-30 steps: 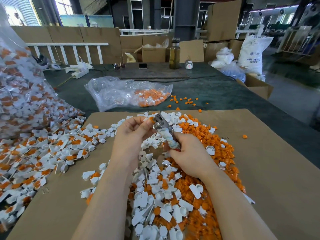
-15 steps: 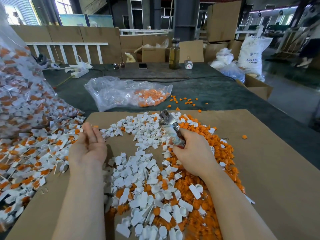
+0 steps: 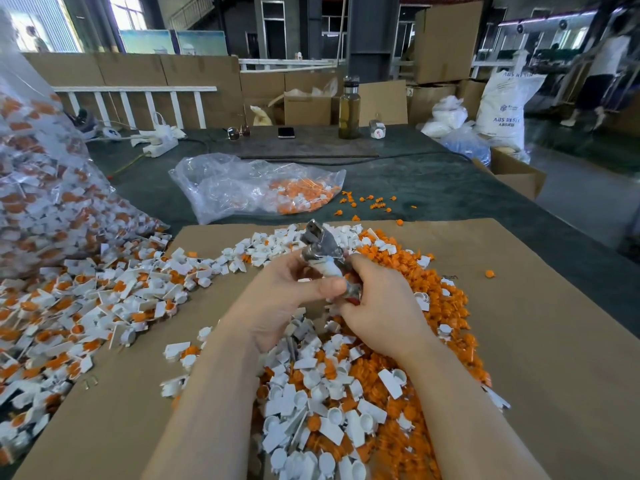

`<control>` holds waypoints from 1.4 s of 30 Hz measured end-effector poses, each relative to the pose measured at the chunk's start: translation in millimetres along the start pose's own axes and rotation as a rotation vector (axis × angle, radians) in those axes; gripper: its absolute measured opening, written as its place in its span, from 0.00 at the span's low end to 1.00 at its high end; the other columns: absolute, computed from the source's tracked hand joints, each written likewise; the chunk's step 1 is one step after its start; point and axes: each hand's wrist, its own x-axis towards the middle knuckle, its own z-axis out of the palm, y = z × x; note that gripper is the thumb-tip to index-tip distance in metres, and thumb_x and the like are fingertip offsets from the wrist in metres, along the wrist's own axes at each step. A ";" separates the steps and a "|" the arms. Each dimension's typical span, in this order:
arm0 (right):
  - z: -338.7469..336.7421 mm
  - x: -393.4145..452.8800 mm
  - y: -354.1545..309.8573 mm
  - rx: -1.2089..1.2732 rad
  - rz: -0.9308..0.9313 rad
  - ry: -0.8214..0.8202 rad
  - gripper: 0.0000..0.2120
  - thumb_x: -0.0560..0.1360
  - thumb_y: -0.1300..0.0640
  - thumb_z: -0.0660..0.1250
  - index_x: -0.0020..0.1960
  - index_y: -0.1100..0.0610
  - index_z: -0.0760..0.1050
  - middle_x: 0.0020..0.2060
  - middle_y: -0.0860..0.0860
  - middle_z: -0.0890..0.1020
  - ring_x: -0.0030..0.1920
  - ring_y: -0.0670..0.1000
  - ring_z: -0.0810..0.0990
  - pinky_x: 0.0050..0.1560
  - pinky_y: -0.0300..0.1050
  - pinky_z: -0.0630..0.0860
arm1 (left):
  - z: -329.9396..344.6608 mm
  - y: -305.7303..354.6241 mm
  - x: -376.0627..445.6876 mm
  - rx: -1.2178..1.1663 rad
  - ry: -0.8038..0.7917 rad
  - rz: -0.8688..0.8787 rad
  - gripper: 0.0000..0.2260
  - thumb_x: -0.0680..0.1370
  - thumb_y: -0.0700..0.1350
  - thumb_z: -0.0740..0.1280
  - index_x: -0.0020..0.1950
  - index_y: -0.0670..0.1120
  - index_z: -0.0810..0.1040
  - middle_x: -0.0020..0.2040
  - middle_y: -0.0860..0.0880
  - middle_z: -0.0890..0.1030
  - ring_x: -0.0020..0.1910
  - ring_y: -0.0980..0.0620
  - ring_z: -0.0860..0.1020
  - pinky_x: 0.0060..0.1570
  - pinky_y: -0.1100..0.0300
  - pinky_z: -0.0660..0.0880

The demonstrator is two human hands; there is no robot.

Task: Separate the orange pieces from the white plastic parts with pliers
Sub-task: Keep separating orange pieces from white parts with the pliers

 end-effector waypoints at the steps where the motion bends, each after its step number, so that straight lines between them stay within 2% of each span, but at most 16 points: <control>1: -0.4 0.5 -0.9 0.014 0.000 -0.003 0.10 0.69 0.53 0.67 0.48 0.49 0.69 0.36 0.43 0.76 0.35 0.44 0.75 0.32 0.39 0.68 | 0.2 -0.9 1.0 -0.016 -0.007 0.015 0.16 0.59 0.46 0.81 0.44 0.50 0.86 0.46 0.47 0.86 0.46 0.52 0.84 0.43 0.65 0.78; 4: -2.8 2.6 -2.0 -0.003 -0.012 0.005 0.19 0.67 0.50 0.68 0.56 0.51 0.70 0.44 0.44 0.77 0.44 0.46 0.74 0.43 0.41 0.72 | -6.6 -3.7 3.2 -0.028 0.035 0.028 0.22 0.60 0.45 0.82 0.52 0.43 0.84 0.50 0.42 0.86 0.49 0.47 0.84 0.46 0.60 0.79; 6: -4.0 2.8 -3.3 -0.062 -0.028 -0.019 0.24 0.65 0.46 0.64 0.60 0.51 0.69 0.47 0.44 0.74 0.49 0.47 0.71 0.52 0.45 0.69 | -6.9 -4.4 2.3 -0.019 0.058 0.034 0.25 0.60 0.45 0.82 0.55 0.40 0.82 0.50 0.40 0.85 0.49 0.44 0.84 0.45 0.59 0.79; 10: -5.5 0.9 -1.1 -0.056 0.013 -0.114 0.30 0.69 0.44 0.62 0.69 0.48 0.64 0.56 0.43 0.72 0.55 0.46 0.67 0.61 0.48 0.64 | -4.2 -3.1 2.4 -0.072 0.111 0.101 0.19 0.60 0.46 0.79 0.49 0.42 0.83 0.46 0.44 0.86 0.44 0.50 0.84 0.40 0.64 0.79; 13: -4.9 1.2 0.3 -0.036 0.035 -0.053 0.25 0.74 0.49 0.65 0.69 0.47 0.64 0.59 0.45 0.73 0.59 0.46 0.70 0.62 0.46 0.69 | -4.4 -2.1 3.0 -0.064 0.210 0.083 0.18 0.58 0.51 0.80 0.45 0.47 0.85 0.45 0.48 0.86 0.46 0.50 0.85 0.46 0.56 0.81; 15: -4.0 1.3 -0.8 -0.094 0.061 0.058 0.22 0.74 0.52 0.67 0.66 0.48 0.67 0.56 0.46 0.76 0.56 0.47 0.73 0.56 0.44 0.74 | -1.8 -0.1 1.7 0.099 0.233 0.079 0.17 0.61 0.57 0.79 0.46 0.53 0.85 0.47 0.52 0.86 0.50 0.52 0.84 0.53 0.53 0.77; 17: -6.3 2.1 1.1 -0.184 0.150 0.188 0.20 0.73 0.53 0.68 0.64 0.50 0.69 0.52 0.46 0.77 0.52 0.48 0.75 0.54 0.48 0.76 | -1.0 -1.7 4.0 0.305 0.284 0.102 0.17 0.67 0.61 0.74 0.52 0.56 0.84 0.52 0.56 0.84 0.54 0.56 0.80 0.53 0.57 0.73; 19: -12.5 2.4 7.6 -0.248 0.308 0.301 0.19 0.73 0.54 0.68 0.62 0.53 0.70 0.51 0.49 0.77 0.52 0.51 0.76 0.56 0.53 0.75 | -4.7 -5.6 8.4 0.476 0.413 0.082 0.16 0.75 0.59 0.70 0.60 0.56 0.80 0.58 0.56 0.81 0.60 0.56 0.77 0.56 0.59 0.72; 22: -22.2 1.4 16.9 -0.217 0.549 0.386 0.14 0.73 0.58 0.67 0.56 0.56 0.67 0.52 0.54 0.77 0.52 0.56 0.75 0.56 0.54 0.71 | -13.7 -11.9 14.6 0.739 0.587 -0.073 0.16 0.80 0.55 0.66 0.66 0.54 0.76 0.67 0.49 0.75 0.66 0.47 0.72 0.67 0.45 0.70; 25: -27.5 -1.2 23.8 -0.215 0.733 0.338 0.18 0.72 0.59 0.66 0.59 0.61 0.65 0.57 0.60 0.76 0.59 0.63 0.74 0.61 0.58 0.70 | -13.9 -14.2 16.7 0.977 0.615 -0.259 0.21 0.80 0.58 0.64 0.71 0.53 0.70 0.72 0.44 0.69 0.72 0.41 0.66 0.71 0.42 0.64; 29: -28.4 -2.5 27.7 -0.254 0.885 0.125 0.28 0.73 0.56 0.65 0.69 0.64 0.62 0.67 0.62 0.70 0.68 0.66 0.67 0.71 0.65 0.59 | -12.2 -19.7 16.5 1.077 0.522 -0.360 0.28 0.80 0.62 0.61 0.76 0.50 0.63 0.76 0.41 0.65 0.76 0.40 0.61 0.72 0.40 0.58; 32: -26.6 -1.7 26.4 -0.212 0.912 0.054 0.26 0.74 0.54 0.65 0.67 0.64 0.62 0.65 0.61 0.72 0.65 0.65 0.70 0.67 0.65 0.66 | -11.0 -22.9 16.4 1.084 0.425 -0.414 0.32 0.80 0.64 0.58 0.79 0.49 0.57 0.80 0.41 0.56 0.80 0.41 0.52 0.74 0.38 0.53; 34: -27.1 -0.1 22.9 -0.153 0.874 0.058 0.22 0.73 0.56 0.65 0.63 0.63 0.63 0.58 0.60 0.76 0.58 0.64 0.75 0.60 0.62 0.73 | -9.1 -23.2 16.9 1.101 0.378 -0.430 0.33 0.81 0.64 0.57 0.81 0.48 0.54 0.81 0.42 0.52 0.80 0.41 0.48 0.75 0.38 0.49; 37: -24.8 1.4 18.0 -0.107 0.807 0.041 0.17 0.73 0.59 0.65 0.57 0.61 0.62 0.45 0.55 0.76 0.48 0.60 0.78 0.47 0.55 0.78 | -5.7 -22.8 17.7 1.080 0.333 -0.395 0.35 0.81 0.64 0.57 0.81 0.48 0.53 0.82 0.43 0.51 0.80 0.41 0.47 0.76 0.40 0.46; 40: -19.6 1.2 14.8 -0.109 0.705 0.024 0.12 0.74 0.59 0.64 0.55 0.59 0.64 0.37 0.50 0.72 0.36 0.51 0.74 0.31 0.44 0.69 | -1.6 -22.7 17.0 1.008 0.288 -0.342 0.36 0.80 0.65 0.59 0.81 0.50 0.51 0.82 0.45 0.50 0.81 0.43 0.46 0.77 0.42 0.46; 42: -16.1 1.4 13.5 -0.084 0.629 0.012 0.10 0.75 0.59 0.63 0.54 0.57 0.65 0.37 0.49 0.73 0.34 0.48 0.72 0.27 0.42 0.64 | 0.3 -23.4 16.6 0.973 0.254 -0.311 0.37 0.79 0.65 0.60 0.81 0.50 0.51 0.82 0.45 0.51 0.81 0.44 0.48 0.78 0.41 0.50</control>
